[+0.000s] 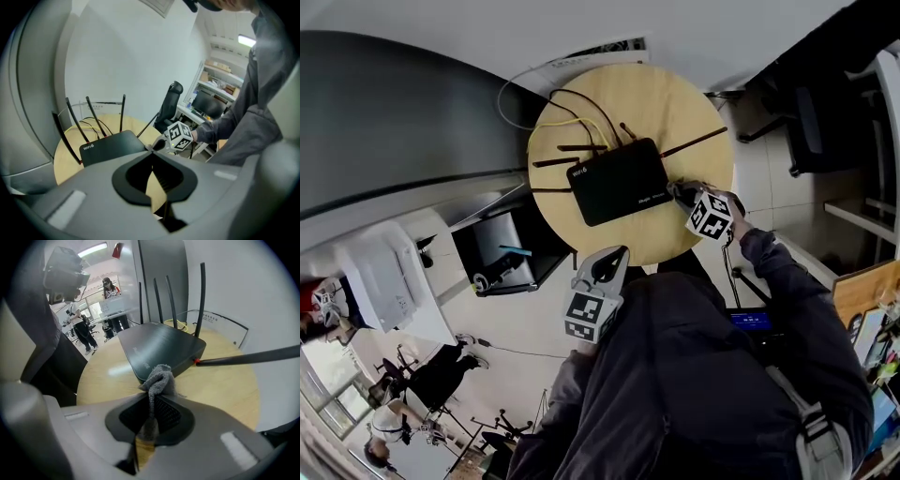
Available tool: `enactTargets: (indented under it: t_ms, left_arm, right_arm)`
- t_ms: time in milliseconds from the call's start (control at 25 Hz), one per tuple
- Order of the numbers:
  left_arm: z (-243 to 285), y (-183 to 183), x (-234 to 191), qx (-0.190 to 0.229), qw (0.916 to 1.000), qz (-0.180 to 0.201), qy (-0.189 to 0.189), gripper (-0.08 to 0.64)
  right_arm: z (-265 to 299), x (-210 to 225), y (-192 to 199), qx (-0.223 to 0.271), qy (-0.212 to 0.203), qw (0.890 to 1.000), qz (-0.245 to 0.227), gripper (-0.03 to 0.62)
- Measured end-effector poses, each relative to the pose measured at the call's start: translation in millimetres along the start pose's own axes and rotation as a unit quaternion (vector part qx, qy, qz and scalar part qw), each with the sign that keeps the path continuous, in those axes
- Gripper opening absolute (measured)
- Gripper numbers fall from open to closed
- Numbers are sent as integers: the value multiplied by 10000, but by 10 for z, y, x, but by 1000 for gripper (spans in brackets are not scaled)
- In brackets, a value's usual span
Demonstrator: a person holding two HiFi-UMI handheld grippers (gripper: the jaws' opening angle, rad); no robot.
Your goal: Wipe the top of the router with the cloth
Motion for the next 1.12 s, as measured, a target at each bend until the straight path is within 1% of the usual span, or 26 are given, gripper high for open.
enactTargets:
  t_ms: [120,200,320,400,520,720,960,1120]
  left_arm:
    - [9,-6,13,26,10000,72,30,0]
    - [13,-3,4,80,9999,125,49,0]
    - [-19,15,-42,260,9995,191,30,0]
    - [-75,15,-73,391,9988,289,14,0]
    - [-188,92,-82,535,9976,437,65,0]
    - [-389,156,-113,852,9946,586,115,0]
    - [-530,305,-86,1007,9912,824,239,0]
    - [-667,467,-77,1020,9906,868,265,0]
  right_arm:
    - [-48,-39,20,-12,170,9997,163,28]
    - [-205,-37,-26,101,345,9986,386,28]
    - [-604,-113,-191,733,385,9924,910,28]
    - [-841,-231,-331,1158,347,9865,1103,28]
    - [-1144,-453,-539,1503,433,9820,1064,28]
    - [-1410,-732,-871,1838,556,9774,884,28]
    - [-1513,-1089,-1167,1946,799,9757,618,28]
    - [-1547,-1354,-1315,2070,903,9728,515,26]
Point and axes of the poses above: the fingertips, and each gripper's own axes: z forward along the fingers, x to its right, y out of its underside, the point moved 7 cm from there along -z, backward along the fingers, and after that the axes turned 7 degrees about -x, right-handed, at the moved point
